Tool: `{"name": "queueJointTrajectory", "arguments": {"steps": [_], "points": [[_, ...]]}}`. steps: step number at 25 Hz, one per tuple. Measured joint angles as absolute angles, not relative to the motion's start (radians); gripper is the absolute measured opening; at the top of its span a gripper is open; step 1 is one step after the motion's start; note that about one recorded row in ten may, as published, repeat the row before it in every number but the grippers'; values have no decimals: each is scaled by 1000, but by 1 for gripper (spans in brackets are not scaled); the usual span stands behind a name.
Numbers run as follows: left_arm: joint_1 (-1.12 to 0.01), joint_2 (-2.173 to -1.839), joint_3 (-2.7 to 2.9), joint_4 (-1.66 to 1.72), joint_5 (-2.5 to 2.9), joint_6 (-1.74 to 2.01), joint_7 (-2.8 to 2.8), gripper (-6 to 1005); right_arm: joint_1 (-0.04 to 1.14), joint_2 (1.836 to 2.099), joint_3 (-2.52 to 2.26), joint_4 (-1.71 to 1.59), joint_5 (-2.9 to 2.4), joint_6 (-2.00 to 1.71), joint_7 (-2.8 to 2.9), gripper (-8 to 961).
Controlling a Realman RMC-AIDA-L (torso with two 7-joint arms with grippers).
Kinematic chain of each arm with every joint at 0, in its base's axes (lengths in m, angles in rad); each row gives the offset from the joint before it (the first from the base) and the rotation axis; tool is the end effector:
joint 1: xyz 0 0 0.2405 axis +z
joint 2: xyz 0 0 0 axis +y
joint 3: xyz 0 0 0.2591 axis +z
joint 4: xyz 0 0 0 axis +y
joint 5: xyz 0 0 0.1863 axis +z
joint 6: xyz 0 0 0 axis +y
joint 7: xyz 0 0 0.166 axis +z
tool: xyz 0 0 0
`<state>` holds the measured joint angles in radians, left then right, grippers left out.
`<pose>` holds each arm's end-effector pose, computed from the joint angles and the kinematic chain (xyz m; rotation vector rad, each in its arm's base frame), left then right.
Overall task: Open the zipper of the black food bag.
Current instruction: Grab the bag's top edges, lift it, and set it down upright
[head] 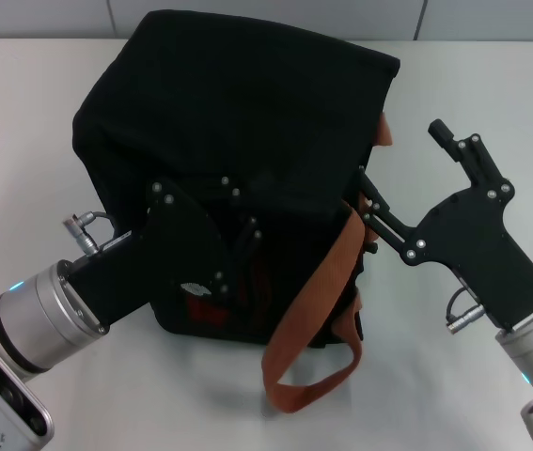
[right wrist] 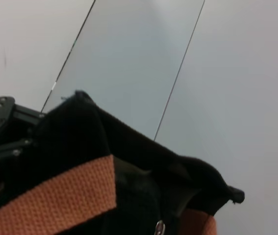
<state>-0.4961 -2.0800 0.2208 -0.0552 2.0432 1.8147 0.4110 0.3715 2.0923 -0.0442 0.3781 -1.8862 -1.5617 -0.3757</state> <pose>-0.2023 0.2484 -0.0517 -1.9732 0.7569 -0.9359 0.2221 0.2501 -0.0736 -1.8911 -0.0785 0.8385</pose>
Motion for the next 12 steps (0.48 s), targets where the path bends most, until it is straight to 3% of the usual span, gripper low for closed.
{"name": "queueJointTrajectory", "arguments": {"steps": [12], "points": [[-498, -2080, 221, -55, 2044, 1814, 411, 87, 362, 2092, -65, 374, -1933, -1552, -394, 831]]}}
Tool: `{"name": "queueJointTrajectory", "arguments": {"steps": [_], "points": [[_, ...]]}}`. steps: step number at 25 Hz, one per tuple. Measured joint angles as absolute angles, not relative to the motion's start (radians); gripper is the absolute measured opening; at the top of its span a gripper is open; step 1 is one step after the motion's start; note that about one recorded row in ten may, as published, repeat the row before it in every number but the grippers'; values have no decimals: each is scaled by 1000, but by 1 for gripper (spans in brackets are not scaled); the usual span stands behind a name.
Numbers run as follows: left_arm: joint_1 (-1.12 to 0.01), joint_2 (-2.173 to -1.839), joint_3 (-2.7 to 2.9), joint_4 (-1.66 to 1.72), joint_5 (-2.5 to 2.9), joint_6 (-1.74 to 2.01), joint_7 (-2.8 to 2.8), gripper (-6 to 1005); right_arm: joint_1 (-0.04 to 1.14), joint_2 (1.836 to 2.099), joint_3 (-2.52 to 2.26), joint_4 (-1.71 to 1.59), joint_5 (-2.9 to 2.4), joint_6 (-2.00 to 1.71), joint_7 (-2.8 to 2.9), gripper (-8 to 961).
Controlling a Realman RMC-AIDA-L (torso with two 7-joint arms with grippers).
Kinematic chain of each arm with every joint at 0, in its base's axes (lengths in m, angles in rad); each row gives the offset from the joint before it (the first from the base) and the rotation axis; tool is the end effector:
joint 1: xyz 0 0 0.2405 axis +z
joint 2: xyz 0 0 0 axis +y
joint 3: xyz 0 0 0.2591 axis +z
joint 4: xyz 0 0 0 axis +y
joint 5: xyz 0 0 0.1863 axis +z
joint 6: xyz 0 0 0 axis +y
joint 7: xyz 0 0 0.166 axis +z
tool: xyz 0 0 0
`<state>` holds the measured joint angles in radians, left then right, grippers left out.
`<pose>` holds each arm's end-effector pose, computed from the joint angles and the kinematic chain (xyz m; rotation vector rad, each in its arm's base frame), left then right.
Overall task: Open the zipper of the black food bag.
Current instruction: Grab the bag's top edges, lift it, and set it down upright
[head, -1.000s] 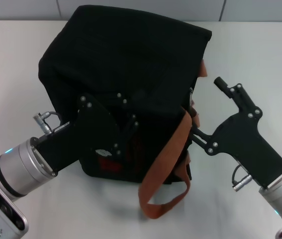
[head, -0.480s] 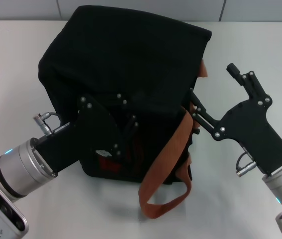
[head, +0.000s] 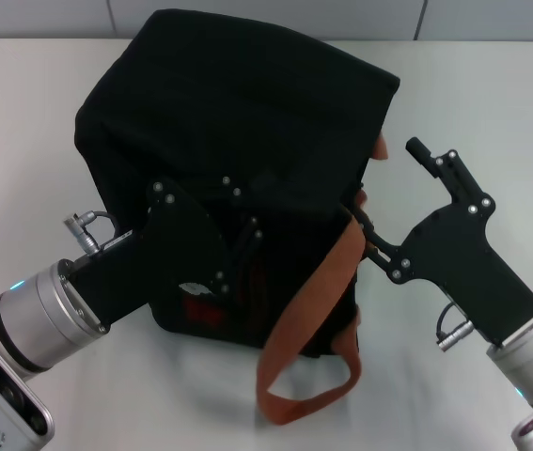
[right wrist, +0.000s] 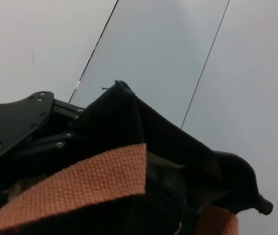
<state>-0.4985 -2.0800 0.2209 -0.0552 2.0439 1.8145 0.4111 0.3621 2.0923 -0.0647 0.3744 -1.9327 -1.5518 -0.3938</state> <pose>-0.2018 0.2488 -0.0518 -1.9734 0.7598 -0.9373 0.2213 0.2409 -0.0817 -1.9465 -0.1226 0.8327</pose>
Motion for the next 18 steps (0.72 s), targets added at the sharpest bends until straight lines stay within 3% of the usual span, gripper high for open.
{"name": "queueJointTrajectory", "arguments": {"steps": [18], "points": [[-503, -2080, 221, -64, 2042, 1816, 411, 87, 363, 2092, -21, 392, -2003, -1534, -453, 824]]}}
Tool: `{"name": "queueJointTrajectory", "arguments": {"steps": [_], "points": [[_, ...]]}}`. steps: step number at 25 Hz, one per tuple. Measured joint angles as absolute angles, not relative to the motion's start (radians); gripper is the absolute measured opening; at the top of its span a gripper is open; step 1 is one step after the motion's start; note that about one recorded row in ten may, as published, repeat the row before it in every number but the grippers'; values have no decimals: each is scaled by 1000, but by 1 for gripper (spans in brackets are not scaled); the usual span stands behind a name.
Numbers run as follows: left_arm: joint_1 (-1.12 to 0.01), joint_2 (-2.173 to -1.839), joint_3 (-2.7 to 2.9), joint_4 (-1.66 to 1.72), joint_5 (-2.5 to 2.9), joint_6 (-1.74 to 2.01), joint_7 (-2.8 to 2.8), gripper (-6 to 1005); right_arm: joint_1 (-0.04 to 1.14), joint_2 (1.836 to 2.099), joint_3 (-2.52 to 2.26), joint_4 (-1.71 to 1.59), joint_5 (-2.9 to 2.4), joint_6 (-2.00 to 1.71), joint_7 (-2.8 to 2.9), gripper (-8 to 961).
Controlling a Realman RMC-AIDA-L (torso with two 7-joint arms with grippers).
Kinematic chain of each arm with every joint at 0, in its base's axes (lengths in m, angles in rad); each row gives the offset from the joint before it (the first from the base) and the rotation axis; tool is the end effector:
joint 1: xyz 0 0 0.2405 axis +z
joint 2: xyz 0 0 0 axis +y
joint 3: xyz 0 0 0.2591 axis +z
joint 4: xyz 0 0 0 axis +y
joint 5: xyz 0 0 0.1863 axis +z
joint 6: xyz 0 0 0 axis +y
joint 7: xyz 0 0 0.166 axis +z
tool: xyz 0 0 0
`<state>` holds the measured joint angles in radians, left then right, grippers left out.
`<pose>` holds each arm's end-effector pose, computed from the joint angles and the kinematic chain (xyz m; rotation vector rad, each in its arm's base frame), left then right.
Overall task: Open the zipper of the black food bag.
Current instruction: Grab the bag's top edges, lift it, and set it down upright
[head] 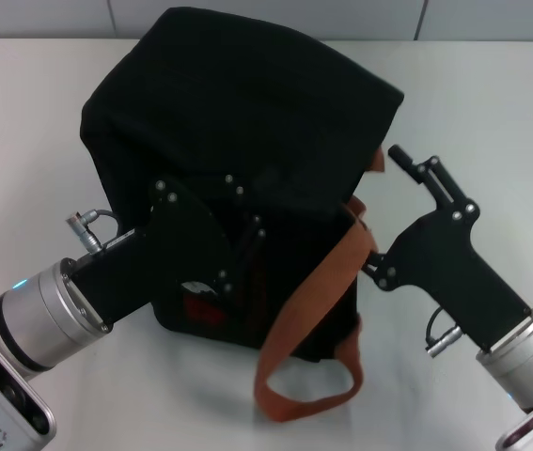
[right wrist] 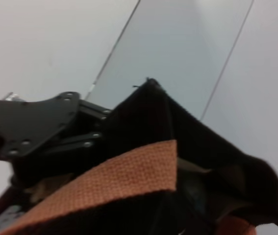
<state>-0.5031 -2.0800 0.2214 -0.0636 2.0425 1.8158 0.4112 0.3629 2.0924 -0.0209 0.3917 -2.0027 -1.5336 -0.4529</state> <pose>-0.1996 0.2490 -0.0522 -1.9711 0.7576 -0.9489 0.2147 0.2396 -0.0861 -1.9532 -0.1922 0.8174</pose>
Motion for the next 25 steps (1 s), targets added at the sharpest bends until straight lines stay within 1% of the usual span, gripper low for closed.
{"name": "queueJointTrajectory", "arguments": {"steps": [14, 19, 25], "points": [[-503, -2080, 222, -64, 2043, 1815, 411, 87, 339, 2092, -1, 435, -2001, -1544, -615, 818], [-503, -2080, 222, -64, 2043, 1814, 411, 86, 340, 2092, -2, 433, -2005, -1540, -626, 618], [-503, -2080, 222, -64, 2043, 1814, 412, 86, 353, 2092, -4, 428, -2006, -1525, -643, 553]]}}
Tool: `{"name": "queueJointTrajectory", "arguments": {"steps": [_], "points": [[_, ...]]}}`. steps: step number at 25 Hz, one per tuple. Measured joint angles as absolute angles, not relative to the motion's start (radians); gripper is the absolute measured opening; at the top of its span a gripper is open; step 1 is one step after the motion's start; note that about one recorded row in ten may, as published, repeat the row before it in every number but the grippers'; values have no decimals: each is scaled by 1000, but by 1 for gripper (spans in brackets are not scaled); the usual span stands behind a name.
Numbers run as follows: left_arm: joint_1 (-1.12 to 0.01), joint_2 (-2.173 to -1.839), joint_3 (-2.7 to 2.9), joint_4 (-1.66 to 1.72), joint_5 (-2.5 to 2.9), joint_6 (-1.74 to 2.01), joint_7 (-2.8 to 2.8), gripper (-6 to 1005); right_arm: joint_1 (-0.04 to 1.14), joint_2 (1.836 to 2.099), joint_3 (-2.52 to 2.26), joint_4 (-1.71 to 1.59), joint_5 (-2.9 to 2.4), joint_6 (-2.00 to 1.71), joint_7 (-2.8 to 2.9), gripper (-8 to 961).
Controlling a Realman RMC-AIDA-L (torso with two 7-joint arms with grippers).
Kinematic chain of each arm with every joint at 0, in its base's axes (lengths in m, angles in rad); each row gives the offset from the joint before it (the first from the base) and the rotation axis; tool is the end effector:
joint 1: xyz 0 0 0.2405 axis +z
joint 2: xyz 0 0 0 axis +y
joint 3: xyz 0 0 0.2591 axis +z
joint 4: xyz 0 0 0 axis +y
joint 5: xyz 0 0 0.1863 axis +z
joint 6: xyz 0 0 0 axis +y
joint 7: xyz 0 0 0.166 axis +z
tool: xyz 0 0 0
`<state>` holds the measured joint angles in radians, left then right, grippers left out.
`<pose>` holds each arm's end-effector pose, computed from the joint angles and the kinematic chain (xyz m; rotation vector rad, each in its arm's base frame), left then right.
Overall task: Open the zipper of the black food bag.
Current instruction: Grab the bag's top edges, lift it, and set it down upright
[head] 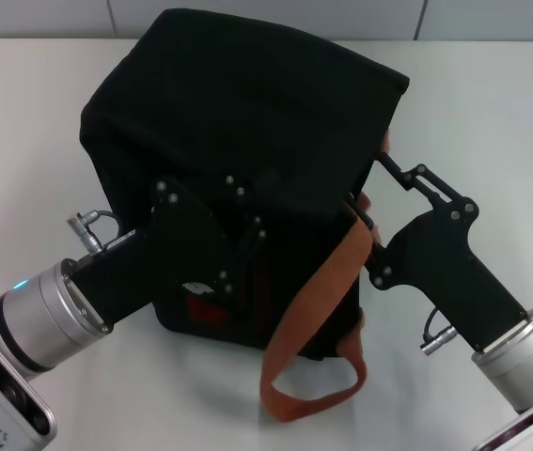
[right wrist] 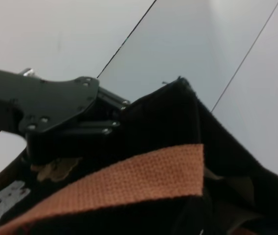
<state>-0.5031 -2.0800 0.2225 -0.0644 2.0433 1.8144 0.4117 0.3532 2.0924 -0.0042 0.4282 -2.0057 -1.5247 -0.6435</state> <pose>-0.1996 0.2488 -0.0526 -1.9733 0.7579 -0.9485 0.2112 0.2375 -0.0875 -1.8945 -0.3297 0.7103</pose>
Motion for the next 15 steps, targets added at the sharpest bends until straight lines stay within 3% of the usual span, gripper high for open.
{"name": "queueJointTrajectory", "arguments": {"steps": [5, 15], "points": [[-503, -2080, 222, -64, 2043, 1815, 414, 86, 362, 2092, -8, 432, -2008, -1497, -677, 498], [-503, -2080, 222, -64, 2043, 1815, 415, 86, 370, 2092, -1, 434, -2010, -1494, -678, 199]]}}
